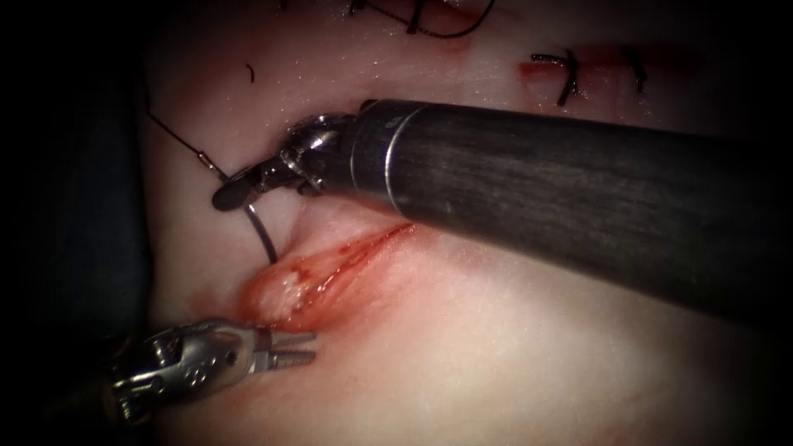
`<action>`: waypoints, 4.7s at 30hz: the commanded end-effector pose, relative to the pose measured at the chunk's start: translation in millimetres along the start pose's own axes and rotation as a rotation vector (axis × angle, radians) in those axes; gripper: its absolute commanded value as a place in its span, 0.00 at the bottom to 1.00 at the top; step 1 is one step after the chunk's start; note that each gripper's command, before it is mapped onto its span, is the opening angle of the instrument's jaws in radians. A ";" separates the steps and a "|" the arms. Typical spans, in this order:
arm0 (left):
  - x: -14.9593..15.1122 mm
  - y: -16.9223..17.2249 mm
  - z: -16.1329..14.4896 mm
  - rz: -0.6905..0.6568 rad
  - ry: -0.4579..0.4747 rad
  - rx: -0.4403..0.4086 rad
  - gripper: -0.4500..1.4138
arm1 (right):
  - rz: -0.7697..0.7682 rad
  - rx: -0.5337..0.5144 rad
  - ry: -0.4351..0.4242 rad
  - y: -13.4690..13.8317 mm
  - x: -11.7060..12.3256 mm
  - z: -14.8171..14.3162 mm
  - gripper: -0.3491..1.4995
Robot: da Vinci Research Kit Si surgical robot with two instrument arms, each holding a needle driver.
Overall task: Wound Closure
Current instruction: Pass the needle through the top of the wound with the right driver.
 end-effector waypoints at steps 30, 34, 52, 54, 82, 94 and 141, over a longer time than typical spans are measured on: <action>0.0 -0.5 0.6 0.000 0.000 0.006 0.25 | 0.432 0.177 0.063 -2.6 0.8 1.6 0.00; 0.0 -0.5 0.6 0.000 0.000 0.005 0.25 | 0.430 0.190 0.065 -3.4 1.0 1.8 0.00; 0.0 -0.6 0.5 0.000 -0.001 0.007 0.25 | 0.415 0.232 0.020 -6.4 0.0 3.0 0.00; 0.0 -0.6 0.4 -0.001 -0.001 0.010 0.25 | 0.414 0.232 0.019 -6.4 -0.1 3.1 0.00; 0.1 -0.6 0.3 -0.002 -0.001 0.009 0.25 | -0.095 0.066 0.460 -3.6 3.8 -0.5 0.76; 0.1 -0.6 0.3 -0.002 -0.001 0.009 0.25 | -0.674 -0.109 0.520 -4.1 4.7 -5.4 0.00; -0.3 -0.3 0.2 0.002 -0.006 0.007 0.25 | -1.965 -0.270 -0.018 -5.7 2.2 -2.3 0.72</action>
